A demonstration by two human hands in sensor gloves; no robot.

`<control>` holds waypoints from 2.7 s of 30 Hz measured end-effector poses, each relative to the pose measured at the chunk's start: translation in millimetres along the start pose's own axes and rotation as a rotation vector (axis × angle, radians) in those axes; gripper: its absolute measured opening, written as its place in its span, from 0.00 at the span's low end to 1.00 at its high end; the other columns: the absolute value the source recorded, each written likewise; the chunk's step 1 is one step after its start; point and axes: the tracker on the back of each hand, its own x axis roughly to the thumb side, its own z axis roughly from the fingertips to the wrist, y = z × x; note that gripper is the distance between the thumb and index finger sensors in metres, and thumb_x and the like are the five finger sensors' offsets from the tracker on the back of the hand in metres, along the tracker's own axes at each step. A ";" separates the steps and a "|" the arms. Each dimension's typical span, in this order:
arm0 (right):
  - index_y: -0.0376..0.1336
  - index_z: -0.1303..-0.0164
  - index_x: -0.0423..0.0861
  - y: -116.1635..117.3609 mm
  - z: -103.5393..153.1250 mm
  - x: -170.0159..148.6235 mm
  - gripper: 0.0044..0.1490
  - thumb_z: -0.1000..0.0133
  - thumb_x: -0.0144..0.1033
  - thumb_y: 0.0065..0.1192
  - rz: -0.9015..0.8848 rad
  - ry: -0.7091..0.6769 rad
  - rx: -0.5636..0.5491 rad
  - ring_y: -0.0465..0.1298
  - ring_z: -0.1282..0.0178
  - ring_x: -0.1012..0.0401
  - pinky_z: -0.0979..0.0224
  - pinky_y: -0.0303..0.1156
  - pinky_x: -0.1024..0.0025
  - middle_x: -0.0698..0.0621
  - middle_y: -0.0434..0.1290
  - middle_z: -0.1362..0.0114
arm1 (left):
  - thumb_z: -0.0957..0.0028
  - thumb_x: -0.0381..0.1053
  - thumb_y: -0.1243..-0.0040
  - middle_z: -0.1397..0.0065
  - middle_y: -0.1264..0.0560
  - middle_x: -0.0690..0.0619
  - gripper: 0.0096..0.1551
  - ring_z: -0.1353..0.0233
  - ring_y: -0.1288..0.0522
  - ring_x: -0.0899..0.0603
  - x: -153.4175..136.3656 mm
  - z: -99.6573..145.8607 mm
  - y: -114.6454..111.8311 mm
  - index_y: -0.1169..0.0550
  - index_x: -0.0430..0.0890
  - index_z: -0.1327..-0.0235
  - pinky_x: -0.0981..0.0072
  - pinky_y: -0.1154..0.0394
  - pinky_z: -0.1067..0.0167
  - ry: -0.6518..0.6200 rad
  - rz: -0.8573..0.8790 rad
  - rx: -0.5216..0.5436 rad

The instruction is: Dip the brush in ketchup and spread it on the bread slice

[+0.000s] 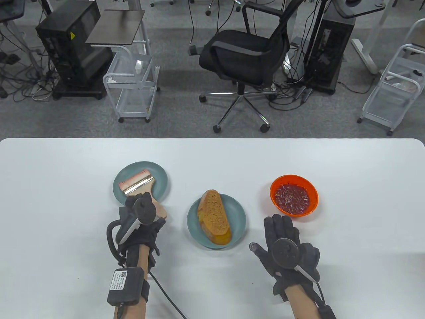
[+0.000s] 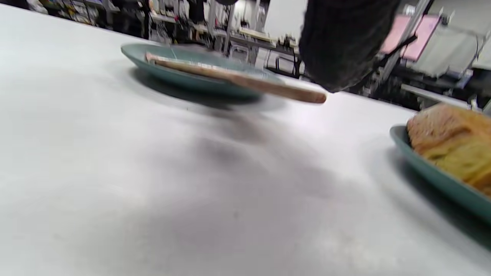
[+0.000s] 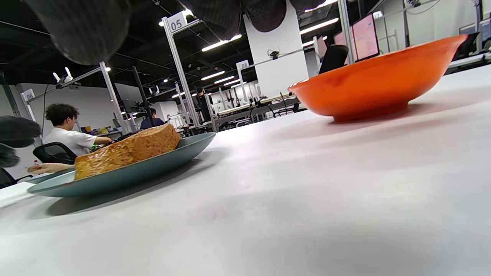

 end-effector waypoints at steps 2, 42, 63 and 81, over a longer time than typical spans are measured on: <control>0.45 0.17 0.43 0.5 -0.4 -0.1 0.53 0.43 0.62 0.58 0.011 -0.007 0.017 0.38 0.18 0.37 0.25 0.42 0.36 0.37 0.40 0.17 | 0.38 0.62 0.37 0.13 0.61 0.47 0.57 0.16 0.68 0.34 -0.6 -10.4 -6.6 0.60 0.48 0.16 0.39 0.65 0.27 0.010 0.013 -0.034; 0.50 0.19 0.45 -17.3 0.5 10.0 0.44 0.41 0.50 0.60 -0.102 -0.102 -0.176 0.46 0.18 0.39 0.24 0.49 0.40 0.38 0.46 0.17 | 0.42 0.47 0.37 0.28 0.20 0.40 0.28 0.35 0.16 0.33 64.6 124.9 95.1 0.24 0.47 0.27 0.41 0.23 0.39 -0.669 0.053 0.557; 0.66 0.33 0.52 -26.8 19.2 69.6 0.30 0.47 0.42 0.68 0.148 -0.378 -0.406 0.76 0.38 0.47 0.45 0.76 0.59 0.44 0.71 0.31 | 0.46 0.49 0.35 0.33 0.17 0.41 0.27 0.45 0.12 0.40 166.4 183.8 11.3 0.20 0.44 0.33 0.50 0.19 0.44 -1.065 0.070 0.582; 0.67 0.34 0.52 -33.8 17.6 45.0 0.28 0.46 0.41 0.67 0.087 -0.278 -0.468 0.77 0.37 0.46 0.46 0.81 0.61 0.43 0.71 0.31 | 0.42 0.65 0.36 0.13 0.41 0.39 0.47 0.18 0.41 0.24 58.7 118.9 10.7 0.39 0.47 0.15 0.23 0.47 0.31 -0.472 0.048 0.426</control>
